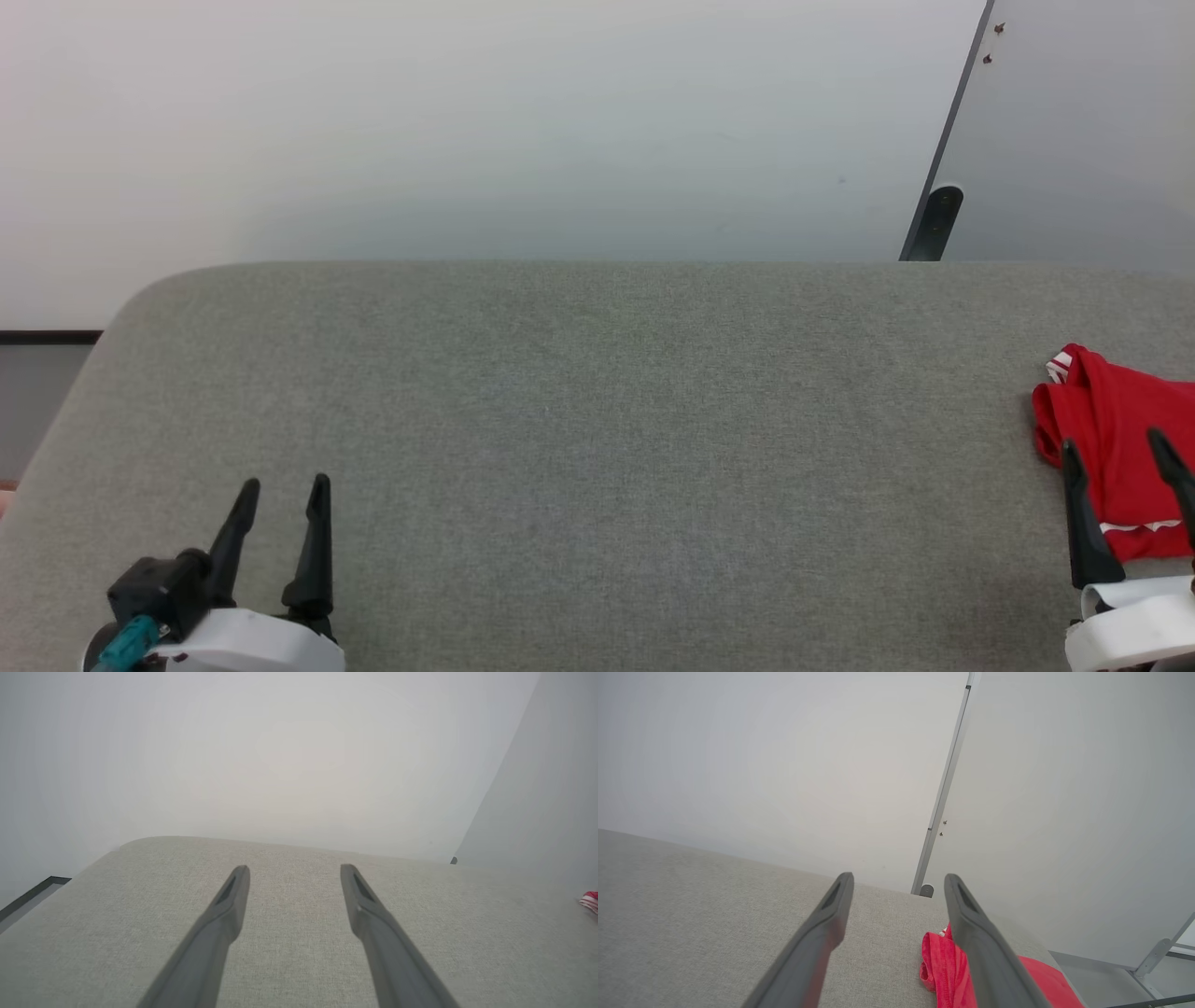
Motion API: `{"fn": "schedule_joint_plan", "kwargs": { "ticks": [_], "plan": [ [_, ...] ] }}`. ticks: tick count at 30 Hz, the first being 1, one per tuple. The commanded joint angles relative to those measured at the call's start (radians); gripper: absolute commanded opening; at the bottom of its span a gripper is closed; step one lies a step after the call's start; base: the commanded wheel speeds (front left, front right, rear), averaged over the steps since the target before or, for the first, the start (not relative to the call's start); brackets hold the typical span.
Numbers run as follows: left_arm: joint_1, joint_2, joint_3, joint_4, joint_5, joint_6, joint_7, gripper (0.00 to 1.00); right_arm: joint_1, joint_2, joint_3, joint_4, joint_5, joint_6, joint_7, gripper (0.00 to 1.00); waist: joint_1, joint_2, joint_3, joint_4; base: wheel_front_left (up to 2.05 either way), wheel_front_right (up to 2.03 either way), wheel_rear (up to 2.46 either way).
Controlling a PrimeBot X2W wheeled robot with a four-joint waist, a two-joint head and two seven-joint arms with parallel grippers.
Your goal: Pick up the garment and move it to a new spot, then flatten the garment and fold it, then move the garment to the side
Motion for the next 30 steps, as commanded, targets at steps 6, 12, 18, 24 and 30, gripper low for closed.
{"fn": "schedule_joint_plan", "kwargs": {
  "ticks": [6, 12, 18, 24, 30],
  "plan": [
    [0.003, 0.005, -0.011, 0.008, -0.032, -0.002, 0.001, 1.00, 0.017, 0.002, -0.013, -0.022, 0.003, -0.001, -0.005, 1.00, 0.0000, 0.0000, 0.000, -0.001, 0.00, 0.00, 0.00],
    [0.006, -0.004, 0.011, 0.000, -0.002, -0.002, 0.001, 1.00, 0.018, 0.003, -0.017, -0.026, 0.009, -0.001, -0.005, 1.00, 0.0000, 0.0000, 0.000, 0.002, 0.00, 0.00, 0.00],
    [0.011, -0.025, 0.011, 0.030, -0.045, 0.001, 0.017, 0.00, 0.011, 0.021, -0.021, 0.023, 0.059, 0.000, 0.025, 0.00, 0.0000, 0.0000, 0.001, 0.000, 0.00, 0.00, 0.00],
    [0.006, -0.038, 0.020, 0.025, -0.147, 0.000, 0.048, 0.00, 0.003, 0.034, -0.021, 0.031, 0.189, 0.000, 0.058, 0.00, 0.0000, 0.0000, 0.003, -0.003, 0.00, 0.00, 0.00],
    [0.001, -0.051, 0.026, 0.019, -0.242, 0.000, 0.075, 0.00, -0.001, 0.045, -0.014, 0.034, 0.310, 0.000, 0.080, 0.00, 0.0000, 0.0000, 0.005, -0.006, 0.00, 0.00, 0.00]
  ]
}}
